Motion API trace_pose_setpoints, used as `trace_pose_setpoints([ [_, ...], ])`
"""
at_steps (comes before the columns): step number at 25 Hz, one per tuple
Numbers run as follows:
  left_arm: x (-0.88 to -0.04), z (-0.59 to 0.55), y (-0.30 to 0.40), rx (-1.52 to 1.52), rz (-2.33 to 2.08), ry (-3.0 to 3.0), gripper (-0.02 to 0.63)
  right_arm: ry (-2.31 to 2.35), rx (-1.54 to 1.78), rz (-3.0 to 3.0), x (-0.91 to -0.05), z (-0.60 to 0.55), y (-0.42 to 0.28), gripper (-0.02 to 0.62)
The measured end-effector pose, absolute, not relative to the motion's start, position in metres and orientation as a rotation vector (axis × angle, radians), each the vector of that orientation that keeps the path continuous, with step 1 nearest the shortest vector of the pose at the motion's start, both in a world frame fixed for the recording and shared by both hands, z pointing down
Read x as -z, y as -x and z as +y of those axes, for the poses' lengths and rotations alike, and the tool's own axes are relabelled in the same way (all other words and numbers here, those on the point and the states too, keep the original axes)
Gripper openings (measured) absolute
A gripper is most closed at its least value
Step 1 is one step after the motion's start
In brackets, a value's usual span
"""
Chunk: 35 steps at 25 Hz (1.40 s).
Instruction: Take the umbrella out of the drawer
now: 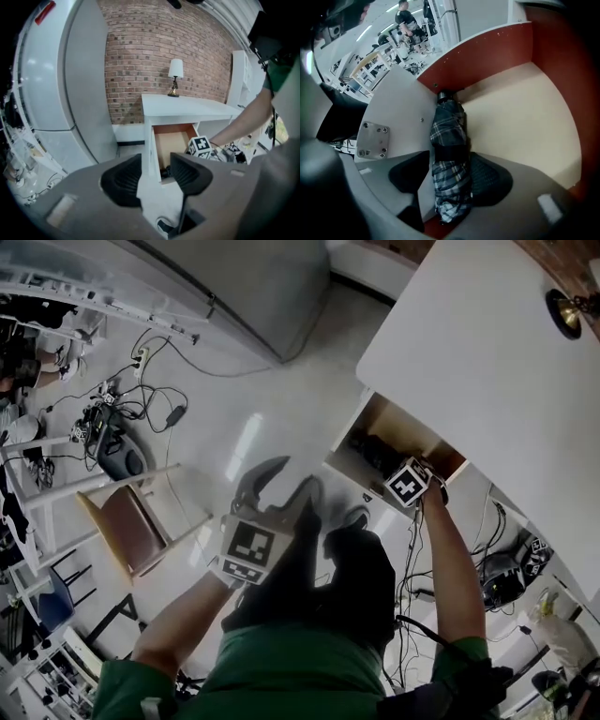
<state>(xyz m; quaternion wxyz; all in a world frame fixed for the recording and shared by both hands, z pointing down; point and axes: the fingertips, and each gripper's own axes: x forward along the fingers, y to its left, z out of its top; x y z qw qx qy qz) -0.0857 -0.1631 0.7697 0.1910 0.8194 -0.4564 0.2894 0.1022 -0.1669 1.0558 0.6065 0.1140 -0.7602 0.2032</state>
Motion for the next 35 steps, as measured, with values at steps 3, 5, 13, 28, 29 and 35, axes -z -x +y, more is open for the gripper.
trace_pose_setpoints([
  [3, -0.773, -0.163, 0.099, -0.805, -1.317, -2.289, 0.192, -0.237, -0.477, -1.729, -1.072, -0.17, -0.101, 0.252],
  [5, -0.777, -0.163, 0.107, -0.807, -1.336, -2.275, 0.192, -0.195, -0.501, -1.708, -1.079, -0.172, -0.101, 0.253],
  [13, -0.778, -0.155, 0.124, -0.805, -1.374, -2.227, 0.186, -0.121, -0.51, -1.704, -1.078, -0.165, -0.098, 0.198],
  [28, -0.726, -0.149, 0.114, -0.828, -1.358, -2.264, 0.176, -0.406, -0.459, -1.76, -1.014, -0.172, -0.105, 0.169],
  [29, -0.72, -0.149, 0.112, -0.827, -1.354, -2.271, 0.176, -0.426, -0.461, -1.774, -1.002, -0.172, -0.106, 0.169],
  [35, -0.666, -0.154, 0.091, -0.797, -1.322, -2.333, 0.176, -0.511, -0.463, -1.874, -0.917, -0.161, -0.102, 0.169],
])
